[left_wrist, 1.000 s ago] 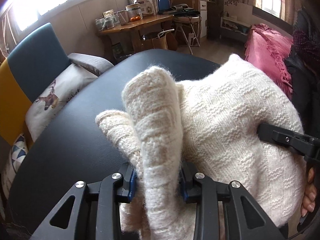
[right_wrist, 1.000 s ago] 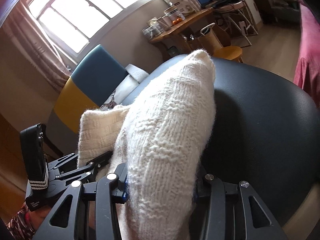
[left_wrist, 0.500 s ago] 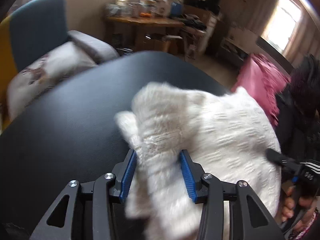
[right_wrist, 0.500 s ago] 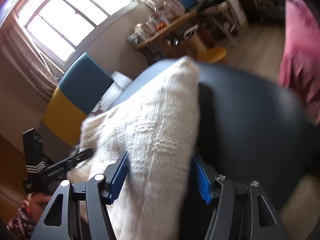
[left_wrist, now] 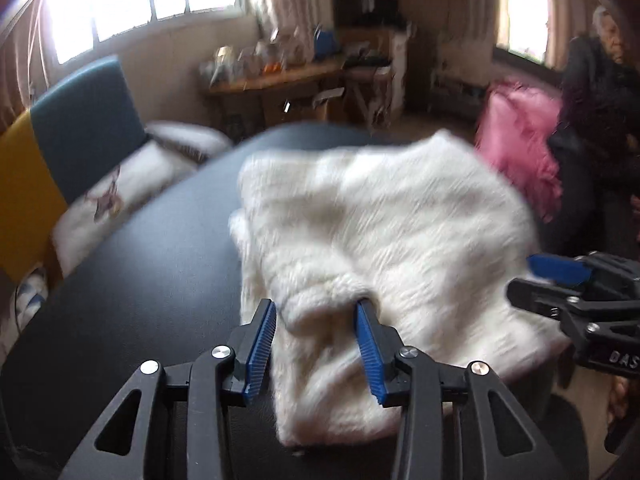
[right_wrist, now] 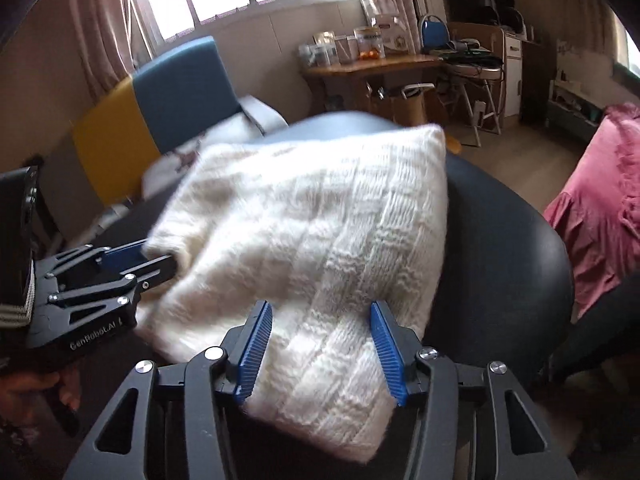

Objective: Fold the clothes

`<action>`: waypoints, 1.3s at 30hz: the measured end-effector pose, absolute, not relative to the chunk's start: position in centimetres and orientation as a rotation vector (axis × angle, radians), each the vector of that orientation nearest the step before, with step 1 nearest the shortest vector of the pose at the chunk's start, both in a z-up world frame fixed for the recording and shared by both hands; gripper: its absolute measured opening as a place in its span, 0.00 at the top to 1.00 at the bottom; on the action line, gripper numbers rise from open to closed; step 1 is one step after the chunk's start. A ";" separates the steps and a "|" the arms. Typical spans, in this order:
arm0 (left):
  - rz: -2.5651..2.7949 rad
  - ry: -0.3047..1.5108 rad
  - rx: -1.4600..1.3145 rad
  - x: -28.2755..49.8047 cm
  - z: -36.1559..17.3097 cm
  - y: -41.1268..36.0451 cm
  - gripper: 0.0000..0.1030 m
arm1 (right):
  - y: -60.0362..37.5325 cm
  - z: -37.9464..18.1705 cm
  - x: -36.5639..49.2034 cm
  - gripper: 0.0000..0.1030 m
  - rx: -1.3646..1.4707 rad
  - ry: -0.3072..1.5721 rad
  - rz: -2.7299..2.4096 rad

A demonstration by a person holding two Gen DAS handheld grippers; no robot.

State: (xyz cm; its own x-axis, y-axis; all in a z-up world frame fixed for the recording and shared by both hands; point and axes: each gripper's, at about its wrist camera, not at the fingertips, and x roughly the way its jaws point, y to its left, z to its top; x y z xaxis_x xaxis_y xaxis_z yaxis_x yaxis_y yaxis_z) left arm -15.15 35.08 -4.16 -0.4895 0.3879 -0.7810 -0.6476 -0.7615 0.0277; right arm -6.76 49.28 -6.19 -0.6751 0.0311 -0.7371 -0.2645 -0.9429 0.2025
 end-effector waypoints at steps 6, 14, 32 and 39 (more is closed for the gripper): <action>2.232 0.230 -1.252 -17.3 -6.6 31.3 0.57 | 49.3 -7.5 -6.4 0.49 -1.211 0.388 2.667; 2.344 0.282 -1.146 -12.3 -2.2 28.0 0.59 | 47.7 -3.4 -2.5 0.01 -1.137 0.498 2.631; 2.368 0.444 -1.142 0.0 0.6 26.0 0.59 | 39.1 -3.7 4.6 0.00 -1.057 0.432 2.436; 2.346 0.373 -1.219 0.4 -0.1 25.5 0.59 | 38.5 -3.3 4.4 0.00 -1.032 0.348 2.478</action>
State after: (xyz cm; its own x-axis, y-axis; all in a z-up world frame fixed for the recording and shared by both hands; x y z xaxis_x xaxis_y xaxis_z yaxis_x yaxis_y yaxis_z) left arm 0.45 25.52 -0.12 -0.4966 0.2790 -0.8219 -0.5202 -0.8537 0.0245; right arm 4.40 38.50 -3.27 -0.6298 0.2919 -0.7198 -0.4788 -0.8756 0.0638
